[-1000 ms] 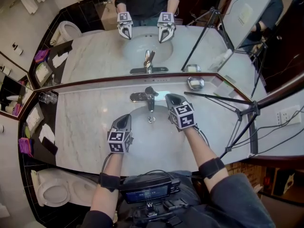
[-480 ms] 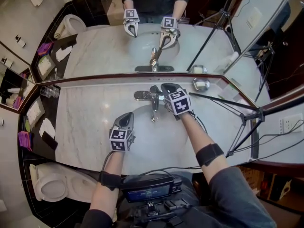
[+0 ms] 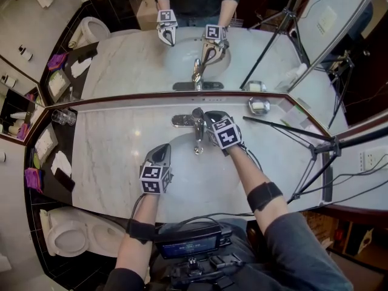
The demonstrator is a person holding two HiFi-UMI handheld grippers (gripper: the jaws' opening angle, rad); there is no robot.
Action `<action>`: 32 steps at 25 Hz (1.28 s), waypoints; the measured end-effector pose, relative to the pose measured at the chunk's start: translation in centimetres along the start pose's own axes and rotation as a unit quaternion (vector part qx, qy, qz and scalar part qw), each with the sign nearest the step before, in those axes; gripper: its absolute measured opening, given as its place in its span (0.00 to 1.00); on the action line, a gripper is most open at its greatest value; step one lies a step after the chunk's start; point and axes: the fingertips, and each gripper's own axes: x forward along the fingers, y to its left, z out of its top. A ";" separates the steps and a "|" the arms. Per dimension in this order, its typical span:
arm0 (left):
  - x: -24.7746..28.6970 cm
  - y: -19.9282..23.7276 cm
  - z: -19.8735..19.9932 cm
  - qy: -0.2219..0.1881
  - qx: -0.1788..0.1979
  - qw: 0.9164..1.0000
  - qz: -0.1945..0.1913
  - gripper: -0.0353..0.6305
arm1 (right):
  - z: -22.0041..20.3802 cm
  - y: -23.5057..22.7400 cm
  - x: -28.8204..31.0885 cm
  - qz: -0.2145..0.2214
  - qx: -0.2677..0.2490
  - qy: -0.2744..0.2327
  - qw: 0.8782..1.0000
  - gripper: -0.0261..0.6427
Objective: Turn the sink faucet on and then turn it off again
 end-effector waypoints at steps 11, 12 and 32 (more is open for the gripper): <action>0.4 0.0 -0.5 0.005 -0.003 1.000 -0.001 0.05 | -1.0 -0.3 0.5 0.002 -0.003 -0.030 1.000 0.08; 0.4 0.0 -0.5 0.005 -0.003 1.000 -0.001 0.05 | -1.2 -0.4 0.6 0.002 -0.003 -0.032 0.999 0.08; 0.7 -0.2 -0.6 0.008 -0.003 1.000 -0.003 0.05 | -5.0 -0.1 -0.4 -0.005 0.010 -0.009 1.000 0.08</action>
